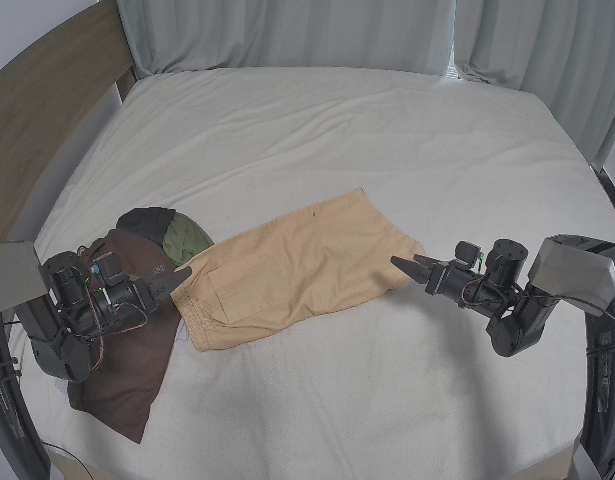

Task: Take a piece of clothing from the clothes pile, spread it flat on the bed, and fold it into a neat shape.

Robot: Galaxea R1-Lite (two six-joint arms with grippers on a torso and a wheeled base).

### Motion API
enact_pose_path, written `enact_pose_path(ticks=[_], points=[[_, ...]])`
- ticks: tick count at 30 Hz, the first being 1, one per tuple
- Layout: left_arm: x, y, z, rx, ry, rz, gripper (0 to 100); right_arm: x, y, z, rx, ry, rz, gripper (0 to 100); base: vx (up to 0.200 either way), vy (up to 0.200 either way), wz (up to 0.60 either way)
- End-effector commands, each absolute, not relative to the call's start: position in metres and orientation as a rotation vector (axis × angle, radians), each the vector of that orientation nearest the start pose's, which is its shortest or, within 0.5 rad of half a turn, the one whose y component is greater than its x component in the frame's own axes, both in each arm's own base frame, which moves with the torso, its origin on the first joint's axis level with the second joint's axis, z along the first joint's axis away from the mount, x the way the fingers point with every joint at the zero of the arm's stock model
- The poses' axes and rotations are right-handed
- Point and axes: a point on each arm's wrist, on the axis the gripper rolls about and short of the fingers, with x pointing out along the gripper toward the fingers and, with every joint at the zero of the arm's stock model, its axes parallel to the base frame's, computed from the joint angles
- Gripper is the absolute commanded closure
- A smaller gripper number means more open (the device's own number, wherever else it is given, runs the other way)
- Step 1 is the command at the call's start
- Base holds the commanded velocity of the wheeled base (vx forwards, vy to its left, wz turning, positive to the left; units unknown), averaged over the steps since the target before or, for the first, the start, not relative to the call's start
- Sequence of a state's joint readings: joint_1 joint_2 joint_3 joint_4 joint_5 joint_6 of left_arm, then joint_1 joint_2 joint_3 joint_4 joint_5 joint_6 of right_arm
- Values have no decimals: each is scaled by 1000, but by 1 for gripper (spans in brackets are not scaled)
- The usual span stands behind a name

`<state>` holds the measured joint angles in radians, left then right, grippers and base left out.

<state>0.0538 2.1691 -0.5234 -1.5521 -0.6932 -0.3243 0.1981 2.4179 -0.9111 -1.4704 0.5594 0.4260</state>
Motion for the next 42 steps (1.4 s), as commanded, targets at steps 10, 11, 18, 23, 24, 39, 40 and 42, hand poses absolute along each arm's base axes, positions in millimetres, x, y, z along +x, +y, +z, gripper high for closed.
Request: enact_pose_path(ticks=[10,11,18,23,24,39,40,42], points=[[325,2,55,-256,177,-613,0,396,91,4,427,268,720,0,0,0,0],[325,2,55,-247,176,-612,0,395,92,3,427,273,722,0,0,0,0],[323,0,53,-243,184,-617,0,390,97,-5,431,326,719,0,0,0,0],[323,-1,52,-243,188,-618,0,389,99,-8,429,334,722,0,0,0,0],[323,-1,52,-244,190,-620,0,390,100,-11,431,339,722,0,0,0,0],[324,-1,53,-244,186,-618,0,404,122,-37,427,377,644,0,0,0,0],[324,0,52,-244,186,-617,0,404,124,-38,426,378,647,0,0,0,0],[325,0,53,-243,183,-616,0,407,129,-37,433,371,658,0,0,0,0]])
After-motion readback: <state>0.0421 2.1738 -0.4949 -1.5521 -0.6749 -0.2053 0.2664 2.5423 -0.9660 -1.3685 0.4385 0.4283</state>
